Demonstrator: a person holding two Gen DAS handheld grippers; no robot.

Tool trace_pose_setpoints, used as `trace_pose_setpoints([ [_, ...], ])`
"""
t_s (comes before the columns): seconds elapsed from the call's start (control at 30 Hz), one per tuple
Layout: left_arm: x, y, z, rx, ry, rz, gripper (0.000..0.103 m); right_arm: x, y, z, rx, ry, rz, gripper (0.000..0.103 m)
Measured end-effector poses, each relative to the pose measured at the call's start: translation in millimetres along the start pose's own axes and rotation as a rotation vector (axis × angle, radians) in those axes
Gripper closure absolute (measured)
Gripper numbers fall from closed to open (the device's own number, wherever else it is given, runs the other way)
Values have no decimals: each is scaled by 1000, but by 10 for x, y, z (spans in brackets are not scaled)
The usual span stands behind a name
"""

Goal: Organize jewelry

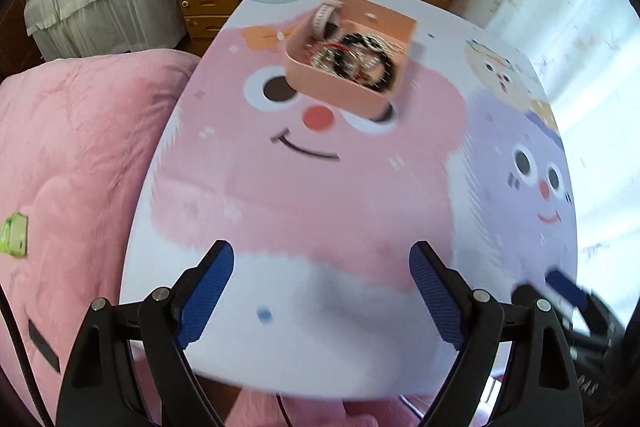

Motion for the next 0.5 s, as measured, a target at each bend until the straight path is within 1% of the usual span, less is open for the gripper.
trace_pose_setpoints([
  [0.1, -172, 285, -128, -31, -31, 2, 15, -318, 372, -204, -54, -46, 65, 10],
  [0.13, -205, 392, -183, -44, -37, 14, 15, -403, 478, -278, -64, -58, 88, 10],
  [0.2, -242, 636, -342, -70, -28, 69, 15, -493, 626, -428, -57, -63, 141, 9],
  [0.23, -238, 745, -415, -71, -19, 103, 13, -518, 678, -514, -39, -67, 161, 9],
  [0.27, -248, 829, -476, -62, -10, 130, 5, -529, 707, -585, -20, -69, 169, 9],
  [0.3, -241, 907, -548, -50, 0, 158, 1, -526, 730, -670, -4, -67, 174, 9],
  [0.4, -224, 1108, -739, -31, 32, 220, 1, -464, 742, -939, -13, -37, 161, 9],
  [0.5, -258, 1212, -836, -26, 31, 246, 1, -387, 631, -1157, -9, 21, 121, 9],
])
Point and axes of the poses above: each gripper's, at about its wrist camera, not at the fingertips, and z roughly the way its jaws point, y to its right, x to its top, the point moved 6 cm from there along z, roughly the way its jaws point, and after that the axes turned 13 degrees about -x, right-handed, at the moved point
